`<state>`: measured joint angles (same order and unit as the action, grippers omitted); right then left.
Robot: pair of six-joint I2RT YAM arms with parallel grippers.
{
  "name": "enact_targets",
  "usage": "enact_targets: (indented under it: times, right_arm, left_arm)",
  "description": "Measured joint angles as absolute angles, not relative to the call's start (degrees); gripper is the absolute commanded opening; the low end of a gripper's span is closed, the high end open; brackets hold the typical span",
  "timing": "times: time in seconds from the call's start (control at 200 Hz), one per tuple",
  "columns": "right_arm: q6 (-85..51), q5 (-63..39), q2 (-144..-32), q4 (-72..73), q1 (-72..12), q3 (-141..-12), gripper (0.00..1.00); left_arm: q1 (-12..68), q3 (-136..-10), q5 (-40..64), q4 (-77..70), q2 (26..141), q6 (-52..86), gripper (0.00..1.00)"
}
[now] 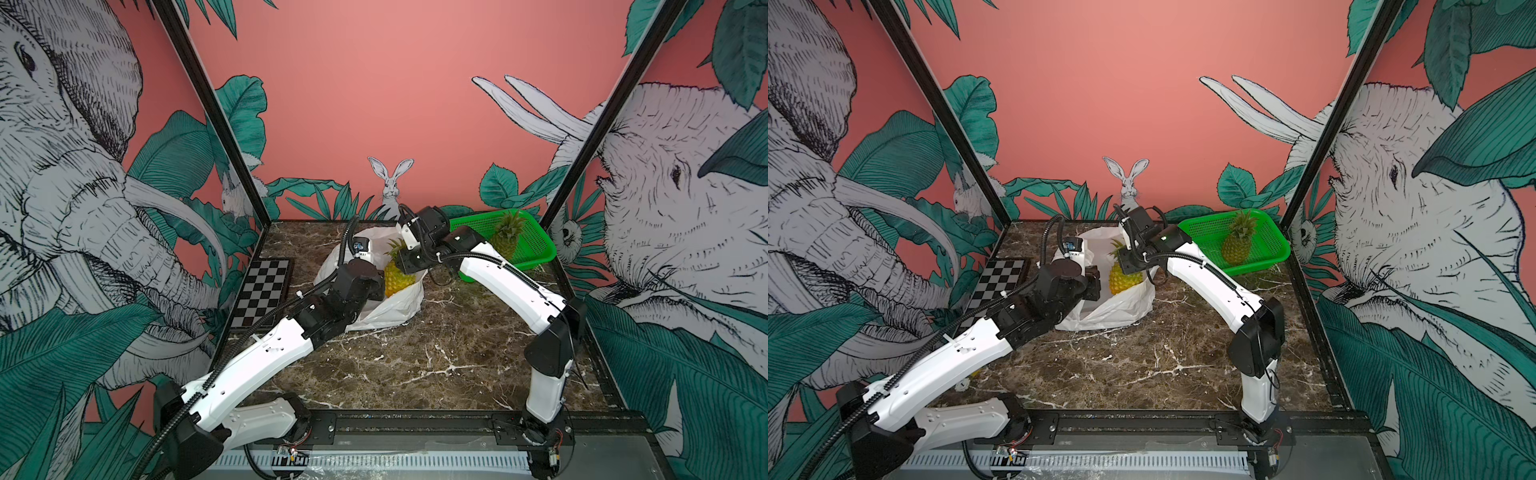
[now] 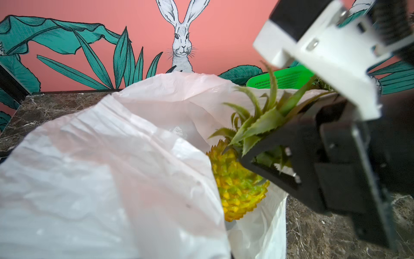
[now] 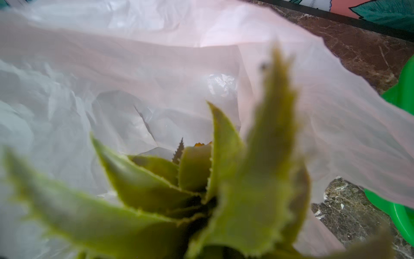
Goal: Place the pineapple into a plastic bag & tie a knot
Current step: Place the pineapple in the plastic bag.
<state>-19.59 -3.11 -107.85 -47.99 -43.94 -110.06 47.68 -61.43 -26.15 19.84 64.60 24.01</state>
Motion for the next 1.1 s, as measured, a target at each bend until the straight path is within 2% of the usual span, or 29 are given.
enact_targets:
  times: [0.37,0.825,0.995,1.095]
  right_arm:
    - [-15.51,1.21,-107.98,-39.13,-48.12,-97.82,0.0]
    - [-16.1,1.34,-109.49,-35.66,-49.19,-97.73,0.0]
    - [-16.32,1.13,-111.87,-34.09,-49.47,-97.78,0.3]
    - [-16.29,1.1,-111.94,-33.67,-49.63,-97.82,0.44]
  left_arm:
    - [47.68,-60.71,-26.15,19.31,64.6,24.32,0.0]
    - [47.68,-59.96,-26.11,19.33,64.58,24.49,0.0]
    - [47.68,-59.83,-26.11,19.31,64.58,24.62,0.0]
    - [47.68,-59.81,-26.09,19.31,64.58,24.64,0.0]
